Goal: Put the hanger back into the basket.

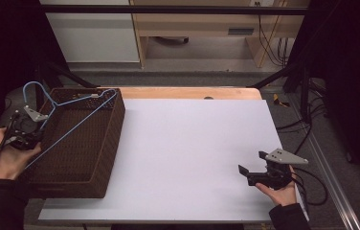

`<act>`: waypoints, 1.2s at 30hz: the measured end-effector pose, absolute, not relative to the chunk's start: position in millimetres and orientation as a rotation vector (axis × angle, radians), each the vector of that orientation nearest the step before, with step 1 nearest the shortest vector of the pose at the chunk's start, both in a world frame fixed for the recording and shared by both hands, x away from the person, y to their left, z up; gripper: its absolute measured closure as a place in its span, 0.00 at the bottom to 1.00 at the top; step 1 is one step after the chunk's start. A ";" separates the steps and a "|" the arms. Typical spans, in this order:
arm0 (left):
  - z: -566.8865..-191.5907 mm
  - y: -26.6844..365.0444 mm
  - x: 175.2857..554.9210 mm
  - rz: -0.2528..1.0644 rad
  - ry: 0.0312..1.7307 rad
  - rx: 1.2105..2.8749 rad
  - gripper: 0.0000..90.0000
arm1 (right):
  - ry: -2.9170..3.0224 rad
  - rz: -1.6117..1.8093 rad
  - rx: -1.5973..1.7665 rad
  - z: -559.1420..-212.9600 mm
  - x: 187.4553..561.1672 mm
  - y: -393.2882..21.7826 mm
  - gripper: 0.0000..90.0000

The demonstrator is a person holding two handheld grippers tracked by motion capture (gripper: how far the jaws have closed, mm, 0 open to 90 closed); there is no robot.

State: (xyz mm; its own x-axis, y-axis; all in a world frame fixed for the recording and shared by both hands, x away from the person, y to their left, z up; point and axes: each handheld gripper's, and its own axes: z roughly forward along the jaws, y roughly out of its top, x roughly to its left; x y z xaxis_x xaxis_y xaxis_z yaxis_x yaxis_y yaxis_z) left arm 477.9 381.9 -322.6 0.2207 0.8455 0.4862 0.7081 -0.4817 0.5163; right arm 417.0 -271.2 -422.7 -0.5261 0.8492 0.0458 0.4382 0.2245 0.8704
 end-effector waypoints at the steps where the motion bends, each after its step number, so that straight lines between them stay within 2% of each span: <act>1: -325.5 382.9 478.4 1.100 1.495 2.305 0.97 | 2.061 1.240 1.185 -422.6 417.0 -271.3 0.08; 12: -360.9 374.2 487.4 0.971 1.512 2.354 0.97 | 2.065 1.238 1.177 -423.1 417.5 -271.2 0.08; 20: -372.8 372.8 490.5 0.880 1.541 2.379 0.95 | 2.065 1.239 1.178 -423.0 417.2 -271.1 0.08; 27: -357.6 373.5 475.5 0.899 1.500 2.287 0.81 | 2.059 1.241 1.182 -422.5 416.8 -271.3 0.08; 36: -341.4 356.8 445.1 0.847 1.325 2.076 0.53 | 2.050 1.254 1.185 -421.3 416.1 -272.3 0.07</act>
